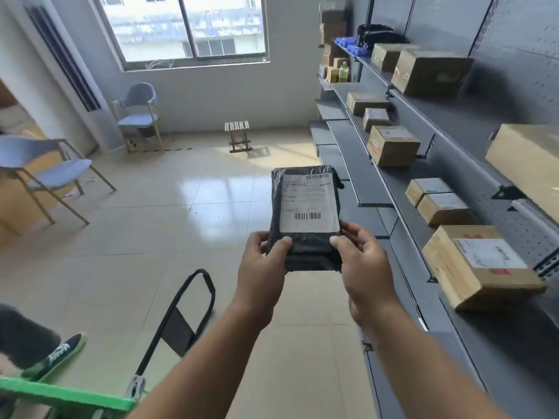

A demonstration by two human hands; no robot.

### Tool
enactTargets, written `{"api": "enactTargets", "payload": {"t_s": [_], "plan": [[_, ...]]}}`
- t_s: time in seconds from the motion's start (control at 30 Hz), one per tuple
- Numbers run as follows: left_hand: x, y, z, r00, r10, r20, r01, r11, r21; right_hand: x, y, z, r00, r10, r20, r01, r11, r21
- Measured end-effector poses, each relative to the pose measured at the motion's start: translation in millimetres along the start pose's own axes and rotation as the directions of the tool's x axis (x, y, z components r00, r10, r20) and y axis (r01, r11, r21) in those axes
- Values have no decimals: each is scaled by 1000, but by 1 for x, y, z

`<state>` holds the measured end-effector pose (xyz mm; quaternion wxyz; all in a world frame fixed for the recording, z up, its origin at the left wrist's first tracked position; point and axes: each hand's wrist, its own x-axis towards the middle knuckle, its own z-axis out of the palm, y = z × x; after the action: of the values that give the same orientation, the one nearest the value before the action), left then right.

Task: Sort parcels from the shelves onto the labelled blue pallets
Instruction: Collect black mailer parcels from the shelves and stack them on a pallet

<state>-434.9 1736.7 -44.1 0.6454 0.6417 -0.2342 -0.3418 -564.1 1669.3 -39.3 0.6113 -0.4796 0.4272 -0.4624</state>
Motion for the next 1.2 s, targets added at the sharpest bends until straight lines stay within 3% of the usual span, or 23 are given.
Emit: {"api": "enactTargets", "payload": {"t_s": [0.43,0.8,1.2], "plan": [[225,38,23,986,108,-130,-99,992,76,231,-10,103,985,6,171,-9,1000,19],[464,83,33,985,169,-40,-164,981,101,418,-26,221,993,-103,54,104,994,-16],[689,110,108,980,199,23,-200,974,107,644,-38,272,995,-94,-25,94,995,25]]}}
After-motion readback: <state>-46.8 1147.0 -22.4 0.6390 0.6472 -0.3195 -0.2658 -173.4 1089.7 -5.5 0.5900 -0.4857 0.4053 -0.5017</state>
